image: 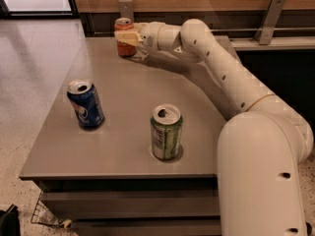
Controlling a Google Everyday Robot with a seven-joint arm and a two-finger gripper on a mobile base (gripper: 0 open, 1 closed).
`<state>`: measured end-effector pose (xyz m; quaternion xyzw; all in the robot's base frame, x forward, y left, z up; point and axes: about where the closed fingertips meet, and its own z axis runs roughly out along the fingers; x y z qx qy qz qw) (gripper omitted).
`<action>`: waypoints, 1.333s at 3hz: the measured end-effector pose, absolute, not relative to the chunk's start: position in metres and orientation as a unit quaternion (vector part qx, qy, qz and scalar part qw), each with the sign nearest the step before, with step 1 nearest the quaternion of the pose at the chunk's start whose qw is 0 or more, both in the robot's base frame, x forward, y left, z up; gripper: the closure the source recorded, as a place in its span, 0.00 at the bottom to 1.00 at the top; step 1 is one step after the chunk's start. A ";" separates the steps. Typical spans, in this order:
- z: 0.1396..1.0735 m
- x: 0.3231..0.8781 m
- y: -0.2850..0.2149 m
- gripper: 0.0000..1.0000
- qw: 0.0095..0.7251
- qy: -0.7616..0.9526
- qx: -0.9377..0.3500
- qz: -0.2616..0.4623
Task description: Pick coke can
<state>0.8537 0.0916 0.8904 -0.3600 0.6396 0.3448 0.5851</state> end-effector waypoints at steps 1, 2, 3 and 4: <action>0.890 0.853 0.095 0.93 0.584 0.639 -0.361 0.346; 0.889 0.853 0.098 1.00 0.583 0.639 -0.362 0.348; 0.897 0.844 0.096 1.00 0.586 0.635 -0.366 0.345; 0.925 0.823 0.087 1.00 0.588 0.625 -0.381 0.344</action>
Offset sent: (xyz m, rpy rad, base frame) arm -0.0005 0.0034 -0.0007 0.0004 0.0012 0.0043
